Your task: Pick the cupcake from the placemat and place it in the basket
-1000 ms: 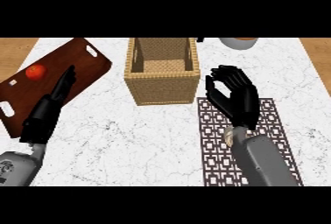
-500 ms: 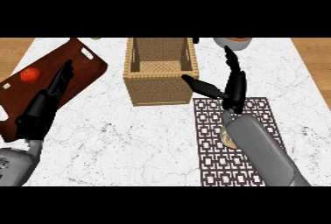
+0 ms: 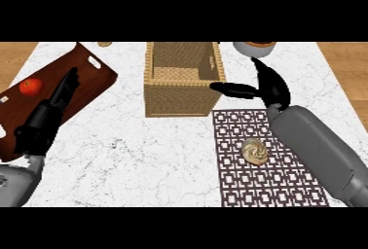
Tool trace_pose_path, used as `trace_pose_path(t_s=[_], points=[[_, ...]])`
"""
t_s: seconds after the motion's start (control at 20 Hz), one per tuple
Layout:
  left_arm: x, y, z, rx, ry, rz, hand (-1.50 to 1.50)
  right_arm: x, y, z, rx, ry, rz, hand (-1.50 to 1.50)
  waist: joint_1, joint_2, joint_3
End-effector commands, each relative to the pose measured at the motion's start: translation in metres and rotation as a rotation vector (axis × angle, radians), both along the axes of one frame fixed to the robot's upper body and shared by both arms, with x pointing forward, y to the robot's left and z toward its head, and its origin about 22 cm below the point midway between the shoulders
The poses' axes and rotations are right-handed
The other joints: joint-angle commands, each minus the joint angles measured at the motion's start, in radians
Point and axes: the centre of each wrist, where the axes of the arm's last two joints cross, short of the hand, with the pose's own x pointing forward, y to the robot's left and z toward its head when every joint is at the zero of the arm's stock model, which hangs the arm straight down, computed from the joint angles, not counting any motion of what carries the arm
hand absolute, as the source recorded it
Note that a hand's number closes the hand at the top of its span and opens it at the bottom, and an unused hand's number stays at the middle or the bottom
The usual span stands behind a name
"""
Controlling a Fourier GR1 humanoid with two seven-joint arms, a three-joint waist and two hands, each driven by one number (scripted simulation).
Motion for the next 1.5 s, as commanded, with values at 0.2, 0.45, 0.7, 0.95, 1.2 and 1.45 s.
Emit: trace_pose_path(t_s=[0.2,0.45,0.7,0.95,1.2,1.45], points=[[-0.007,0.013,-0.002,-0.008,0.001,0.015,0.0,0.01,0.028,0.105,-0.21,0.391,0.117,-1.5,-0.011,0.008,0.013],[0.002,0.013,0.005,-0.025,-0.025,0.021,0.0,-0.003,0.021,0.133,-0.216,0.5,0.104,-1.5,-0.018,0.022,0.016],[-0.006,0.014,-0.006,-0.01,-0.023,0.007,0.0,-0.009,0.004,0.118,-0.202,0.534,0.07,-1.5,-0.002,0.029,0.017],[0.001,0.007,-0.002,-0.026,-0.02,-0.006,0.0,-0.022,0.008,0.087,-0.222,0.595,0.095,-1.5,-0.002,0.03,0.017],[-0.003,0.01,0.005,-0.011,-0.016,0.0,0.0,-0.035,-0.009,0.062,-0.243,0.676,0.105,-1.5,-0.002,0.028,0.017],[0.017,0.004,-0.007,-0.018,-0.025,0.003,0.0,-0.045,0.01,0.025,-0.234,0.694,0.1,-1.5,-0.005,0.033,0.017]])
